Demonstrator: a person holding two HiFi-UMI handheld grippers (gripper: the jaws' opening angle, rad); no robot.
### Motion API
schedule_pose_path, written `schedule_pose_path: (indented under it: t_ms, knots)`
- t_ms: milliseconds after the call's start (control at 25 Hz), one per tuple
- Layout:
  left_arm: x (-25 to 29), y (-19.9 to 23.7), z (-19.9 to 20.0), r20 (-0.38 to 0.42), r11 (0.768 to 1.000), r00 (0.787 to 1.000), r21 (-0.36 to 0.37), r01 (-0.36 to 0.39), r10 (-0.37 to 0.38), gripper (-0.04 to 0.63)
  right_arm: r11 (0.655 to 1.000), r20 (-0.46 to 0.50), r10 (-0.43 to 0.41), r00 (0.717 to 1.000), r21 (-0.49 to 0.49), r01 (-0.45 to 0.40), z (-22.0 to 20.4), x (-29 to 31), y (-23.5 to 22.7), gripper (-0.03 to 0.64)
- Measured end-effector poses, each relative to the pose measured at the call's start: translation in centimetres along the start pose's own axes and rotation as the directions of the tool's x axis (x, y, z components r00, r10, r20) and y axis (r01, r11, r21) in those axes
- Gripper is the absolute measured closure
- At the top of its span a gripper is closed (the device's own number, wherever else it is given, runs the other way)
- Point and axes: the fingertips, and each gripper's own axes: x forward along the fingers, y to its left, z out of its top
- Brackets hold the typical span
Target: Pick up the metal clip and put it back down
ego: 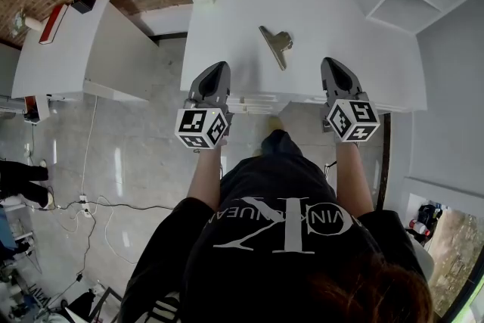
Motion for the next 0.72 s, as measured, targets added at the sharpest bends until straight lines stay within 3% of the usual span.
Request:
schedule_pose_path:
  t_ms: [720]
  knots:
    - [0.29, -0.88, -0.47, -0.01, 1.0, 1.0, -0.002, 0.017, -0.017, 0.585, 1.0, -0.014, -0.025, 1.0, 0.015, 0.026, -0.59, -0.96, -0.94, 0.603]
